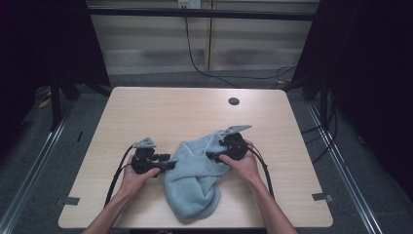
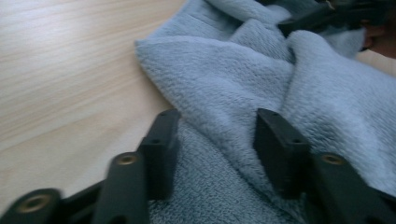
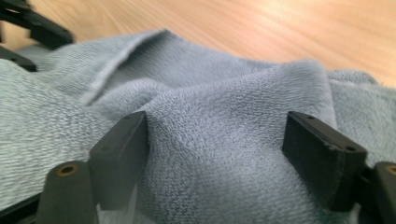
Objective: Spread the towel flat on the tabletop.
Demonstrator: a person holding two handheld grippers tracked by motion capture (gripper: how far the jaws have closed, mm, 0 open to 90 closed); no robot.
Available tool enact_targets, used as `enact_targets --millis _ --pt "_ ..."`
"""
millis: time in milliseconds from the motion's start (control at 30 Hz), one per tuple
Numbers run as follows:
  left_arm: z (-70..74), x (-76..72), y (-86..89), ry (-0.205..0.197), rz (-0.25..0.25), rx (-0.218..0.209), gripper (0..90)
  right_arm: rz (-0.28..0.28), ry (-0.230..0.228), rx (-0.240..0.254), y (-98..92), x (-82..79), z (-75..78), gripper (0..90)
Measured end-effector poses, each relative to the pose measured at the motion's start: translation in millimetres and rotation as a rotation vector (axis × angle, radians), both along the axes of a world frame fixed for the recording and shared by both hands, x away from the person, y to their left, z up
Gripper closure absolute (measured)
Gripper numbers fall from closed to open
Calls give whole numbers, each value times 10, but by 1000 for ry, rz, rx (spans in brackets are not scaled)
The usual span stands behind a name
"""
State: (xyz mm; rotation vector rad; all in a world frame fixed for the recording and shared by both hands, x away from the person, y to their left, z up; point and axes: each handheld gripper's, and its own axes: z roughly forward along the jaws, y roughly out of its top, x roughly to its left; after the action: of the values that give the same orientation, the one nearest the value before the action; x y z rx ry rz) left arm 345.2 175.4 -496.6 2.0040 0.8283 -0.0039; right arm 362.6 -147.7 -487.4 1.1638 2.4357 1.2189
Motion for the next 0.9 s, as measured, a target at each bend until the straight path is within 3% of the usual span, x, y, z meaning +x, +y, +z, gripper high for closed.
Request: enact_targets --millis 33,100,200,267,300,333,367,467,533,600,633,667,733,767,867,900 --pt "6 -19 -14 -10 -11 12 520 0 0 0 0 0 0 227" --pt "37 -47 -22 -18 -26 29 636 -5 10 -31 27 -22 -62 297" --pt "70 -41 24 -7 -32 -10 688 15 13 -37 26 -69 -40 540" --pt "71 -10 49 -1 -15 -37 621 32 16 -27 24 -86 -27 635" --pt "69 8 48 -3 -13 -39 621 32 16 -27 24 -86 -27 635" --pt "65 56 36 1 -4 -35 533 45 14 -15 26 -83 -21 684" --pt "65 56 36 1 -4 -35 474 52 14 -6 34 -76 -25 693" --pt "53 173 13 6 38 -47 421 61 23 8 58 -58 -31 708" --pt "14 241 -24 40 47 -62 379 78 27 16 97 -42 -31 718" --pt "-33 275 -100 64 50 -39 361 87 25 18 147 -32 -31 718" --pt "-54 284 -149 77 31 -36 570 95 23 15 187 -21 -30 719" --pt "-54 276 -174 67 16 -40 570 95 23 15 187 -21 -30 719" --pt "-3 224 -228 19 11 1 732 93 23 20 194 -10 -20 723" --pt "25 209 -222 3 20 4 809 88 23 46 159 -5 6 727" --pt "94 204 -133 -10 49 -46 817 81 19 55 127 -6 34 730" --pt "169 214 -40 -21 80 -102 816 67 7 73 87 -6 77 732"
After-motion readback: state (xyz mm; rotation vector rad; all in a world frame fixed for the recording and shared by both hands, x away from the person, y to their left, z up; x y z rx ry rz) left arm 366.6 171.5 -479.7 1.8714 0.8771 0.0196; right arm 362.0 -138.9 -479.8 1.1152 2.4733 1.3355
